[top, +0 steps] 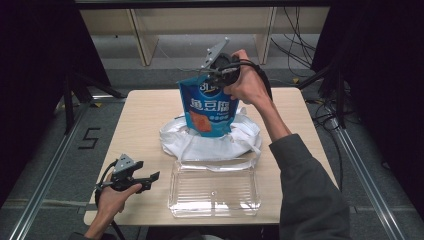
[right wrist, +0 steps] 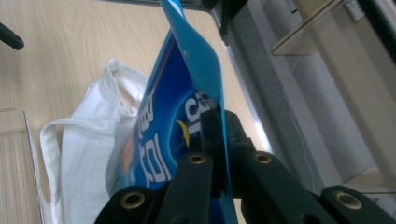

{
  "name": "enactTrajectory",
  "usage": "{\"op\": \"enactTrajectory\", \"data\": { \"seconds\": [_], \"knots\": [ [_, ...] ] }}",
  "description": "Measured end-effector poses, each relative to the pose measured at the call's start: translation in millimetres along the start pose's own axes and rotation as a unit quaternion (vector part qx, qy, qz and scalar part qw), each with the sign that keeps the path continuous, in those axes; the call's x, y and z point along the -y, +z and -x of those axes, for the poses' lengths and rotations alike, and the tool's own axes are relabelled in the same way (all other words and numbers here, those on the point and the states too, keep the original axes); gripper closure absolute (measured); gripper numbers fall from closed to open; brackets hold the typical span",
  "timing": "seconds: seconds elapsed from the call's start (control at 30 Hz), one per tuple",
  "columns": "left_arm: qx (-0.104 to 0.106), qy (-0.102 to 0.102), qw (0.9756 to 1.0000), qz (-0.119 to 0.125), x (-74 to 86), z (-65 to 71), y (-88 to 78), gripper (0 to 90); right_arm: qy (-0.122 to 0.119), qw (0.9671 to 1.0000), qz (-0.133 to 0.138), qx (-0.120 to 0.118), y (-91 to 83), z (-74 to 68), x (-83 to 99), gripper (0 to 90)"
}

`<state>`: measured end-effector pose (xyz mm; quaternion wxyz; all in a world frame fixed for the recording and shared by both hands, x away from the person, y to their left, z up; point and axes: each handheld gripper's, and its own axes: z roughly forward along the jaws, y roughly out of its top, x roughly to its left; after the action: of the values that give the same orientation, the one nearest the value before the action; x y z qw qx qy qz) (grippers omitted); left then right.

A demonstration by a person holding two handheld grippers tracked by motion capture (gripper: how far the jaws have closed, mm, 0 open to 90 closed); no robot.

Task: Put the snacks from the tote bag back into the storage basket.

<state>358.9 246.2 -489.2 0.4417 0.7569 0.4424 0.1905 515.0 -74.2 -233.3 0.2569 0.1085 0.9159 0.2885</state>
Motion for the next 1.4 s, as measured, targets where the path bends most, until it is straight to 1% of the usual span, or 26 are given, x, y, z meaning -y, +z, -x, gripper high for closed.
{"op": "enactTrajectory", "data": {
  "seconds": [0.07,0.1,0.17,0.2,0.23,0.27,0.3,0.33,0.37,0.43,0.47,0.5,0.53,0.57,0.6,0.63,0.9,0.97,1.0,1.03,1.13,1.17,1.23,1.3,1.37,1.4],
  "knots": [
    [0.000,0.001,1.0000,-0.003,-0.5,-1.6,0.2,21.5,-0.005,1.0000,0.005,-0.002,-9.0,-0.7,-3.6,90.0],
    [-0.001,0.004,1.0000,0.000,-0.8,-1.8,0.4,21.5,-0.018,0.9998,0.010,0.002,-13.0,-0.6,-5.7,90.0],
    [-0.004,0.004,1.0000,-0.002,-0.2,-1.7,-0.4,21.5,-0.018,0.9998,0.013,0.001,-20.3,-3.5,-7.9,90.0],
    [-0.002,0.007,1.0000,-0.002,0.0,-2.4,-0.6,21.5,-0.024,0.9996,0.012,0.004,-25.4,-5.0,-9.3,90.0],
    [-0.004,-0.003,1.0000,0.000,0.2,-1.8,0.0,21.5,-0.027,0.9995,0.014,-0.002,-29.0,-6.2,-10.0,90.0],
    [-0.006,-0.004,1.0000,0.002,-0.2,-1.9,0.1,21.5,-0.016,0.9997,0.016,-0.007,-32.1,-9.4,-10.3,90.0],
    [-0.006,-0.004,1.0000,0.002,-0.2,-1.9,0.1,21.5,-0.016,0.9997,0.016,-0.007,-32.1,-9.4,-10.3,90.0],
    [-0.006,0.000,1.0000,0.001,-0.2,-2.7,-0.2,21.5,-0.030,0.9994,0.018,0.001,-39.5,-11.6,-12.2,90.0],
    [-0.006,0.000,1.0000,0.001,-0.2,-2.7,-0.2,21.5,-0.022,0.9997,0.009,0.005,-43.0,-13.1,-12.3,90.0],
    [-0.007,-0.003,1.0000,-0.001,0.6,-3.4,-0.2,21.5,-0.021,0.9997,0.009,0.002,-46.3,-14.5,-12.5,90.0],
    [-0.006,-0.003,1.0000,0.000,-0.4,-3.9,-0.4,21.5,-0.034,0.9994,0.010,0.000,-49.8,-14.6,-13.2,90.0],
    [-0.005,-0.005,1.0000,0.002,-0.1,-3.6,-0.1,21.5,-0.037,0.9992,0.008,-0.012,-54.8,-16.2,-12.9,90.0],
    [-0.006,-0.007,1.0000,0.001,0.5,-3.7,-0.3,21.5,-0.037,0.9991,0.001,-0.022,-58.5,-17.8,-12.5,90.0],
    [-0.007,-0.004,1.0000,0.001,0.7,-3.9,-0.6,21.5,-0.029,0.9995,0.004,-0.012,-60.3,-21.3,-10.7,90.0],
    [-0.008,-0.002,1.0000,0.000,0.7,-4.3,-0.6,21.5,-0.031,0.9995,0.008,-0.008,-61.3,-23.2,-9.6,90.0],
    [-0.007,-0.003,1.0000,0.000,0.5,-4.4,-0.5,21.5,-0.036,0.9992,0.008,-0.012,-65.2,-26.4,-7.6,90.0],
    [-0.007,-0.006,1.0000,0.000,0.4,-4.3,0.5,21.5,-0.042,0.9985,0.017,-0.032,-84.1,-44.2,-1.6,90.0],
    [-0.009,-0.003,1.0000,-0.002,0.5,-5.5,0.2,21.5,-0.048,0.9982,0.020,-0.029,-88.4,-49.1,-0.1,90.0],
    [-0.008,-0.009,0.9999,-0.001,0.3,-5.6,0.7,21.5,-0.042,0.9984,0.019,-0.033,-91.2,-52.2,1.0,90.0],
    [-0.009,-0.009,0.9999,0.001,0.1,-6.0,1.1,21.5,-0.055,0.9976,0.023,-0.035,-92.3,-52.1,1.4,90.0],
    [-0.012,-0.010,0.9999,-0.002,1.3,-6.0,1.4,21.5,-0.055,0.9970,0.032,-0.044,-99.2,-57.2,6.7,90.0],
    [-0.012,-0.011,0.9999,-0.003,1.3,-5.9,1.3,21.5,-0.048,0.9974,0.030,-0.045,-101.2,-59.1,8.4,90.0],
    [-0.012,-0.010,0.9999,-0.001,0.9,-6.0,1.4,21.5,-0.051,0.9965,0.040,-0.052,-103.9,-61.4,12.2,90.0],
    [-0.010,-0.006,0.9999,0.000,0.9,-5.9,0.7,21.5,-0.042,0.9973,0.034,-0.050,-107.3,-65.9,16.2,90.0],
    [-0.012,-0.004,0.9999,0.001,0.9,-6.9,0.4,21.5,-0.050,0.9963,0.039,-0.058,-108.8,-68.8,17.9,90.0],
    [-0.014,-0.008,0.9999,0.006,0.7,-6.5,0.9,21.5,-0.045,0.9966,0.037,-0.059,-110.4,-71.8,18.8,90.0]
  ]
}}
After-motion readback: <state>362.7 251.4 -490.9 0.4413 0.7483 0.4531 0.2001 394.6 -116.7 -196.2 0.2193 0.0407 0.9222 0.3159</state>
